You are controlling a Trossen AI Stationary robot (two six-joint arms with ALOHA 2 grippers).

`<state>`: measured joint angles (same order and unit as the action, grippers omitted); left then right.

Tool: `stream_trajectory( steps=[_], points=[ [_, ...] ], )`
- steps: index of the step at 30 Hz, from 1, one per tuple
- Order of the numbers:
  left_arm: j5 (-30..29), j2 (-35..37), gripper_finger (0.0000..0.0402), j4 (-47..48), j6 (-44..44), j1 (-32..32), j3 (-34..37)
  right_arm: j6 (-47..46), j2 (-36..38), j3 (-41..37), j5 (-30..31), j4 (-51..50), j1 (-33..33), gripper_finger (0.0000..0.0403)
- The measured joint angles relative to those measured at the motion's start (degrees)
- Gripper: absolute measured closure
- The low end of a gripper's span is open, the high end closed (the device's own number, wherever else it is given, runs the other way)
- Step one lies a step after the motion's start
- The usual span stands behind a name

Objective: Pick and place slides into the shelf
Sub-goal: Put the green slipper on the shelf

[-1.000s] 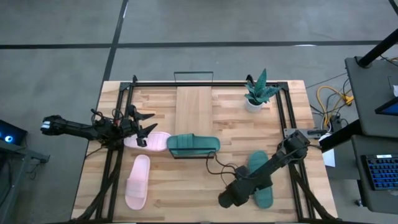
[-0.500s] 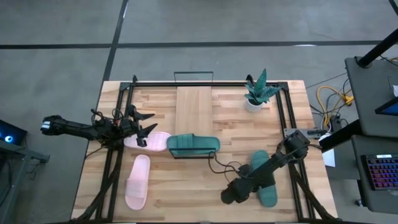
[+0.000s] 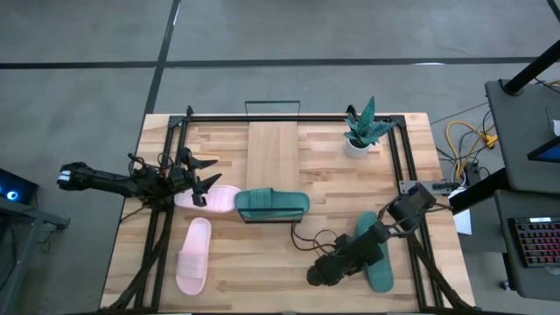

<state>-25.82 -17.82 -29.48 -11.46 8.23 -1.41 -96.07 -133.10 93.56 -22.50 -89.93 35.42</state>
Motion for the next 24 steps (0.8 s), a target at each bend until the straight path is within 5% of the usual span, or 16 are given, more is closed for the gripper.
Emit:
stream_trajectory(
  steps=[5, 12, 24],
  points=[
    [0.0, -0.01, 0.0205, -0.01, 0.0, 0.0, 0.0, 0.13, 0.29, 0.08, 0.15, -0.06, 0.11, 0.0232],
    [0.0, 0.0, 0.0205, -0.02, 0.0, 0.0, 0.0, 4.06, 0.98, 0.04, 0.3, -0.41, 0.31, 0.0332],
    [0.02, 0.19, 0.0205, -0.06, 0.01, -0.01, 0.0, 5.13, 12.79, 0.7, 5.1, 1.2, 0.57, 0.0338]
  ],
)
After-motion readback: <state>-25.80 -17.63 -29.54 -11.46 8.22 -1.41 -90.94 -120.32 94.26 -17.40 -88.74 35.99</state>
